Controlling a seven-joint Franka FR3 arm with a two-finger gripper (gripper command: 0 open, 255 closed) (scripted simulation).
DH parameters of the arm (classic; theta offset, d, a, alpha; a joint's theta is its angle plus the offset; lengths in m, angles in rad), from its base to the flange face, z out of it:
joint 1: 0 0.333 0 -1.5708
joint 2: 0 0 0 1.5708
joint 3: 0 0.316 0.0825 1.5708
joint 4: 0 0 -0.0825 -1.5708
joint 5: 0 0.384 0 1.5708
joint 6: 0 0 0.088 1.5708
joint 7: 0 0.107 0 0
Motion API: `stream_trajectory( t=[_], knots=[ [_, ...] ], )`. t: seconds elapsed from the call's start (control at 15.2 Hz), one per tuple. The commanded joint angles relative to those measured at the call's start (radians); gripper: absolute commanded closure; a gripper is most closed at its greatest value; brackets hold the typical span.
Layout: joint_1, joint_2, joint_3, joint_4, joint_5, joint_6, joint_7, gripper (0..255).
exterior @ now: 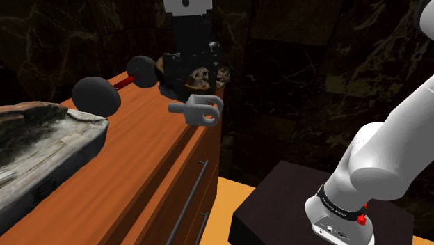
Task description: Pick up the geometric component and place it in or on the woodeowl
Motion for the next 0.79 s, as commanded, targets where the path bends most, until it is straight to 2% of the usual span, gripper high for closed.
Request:
stream_trajectory(
  t=[0.0, 0.46, 0.73],
  knots=[
    [0.012, 0.054, 0.026, 0.059, -0.021, -0.010, 0.033, 0],
    [0.013, 0.015, 0.023, -0.082, -0.004, 0.095, 0.019, 0],
    [0.012, 0.015, 0.025, -0.082, -0.004, 0.095, 0.018, 0]
  ],
)
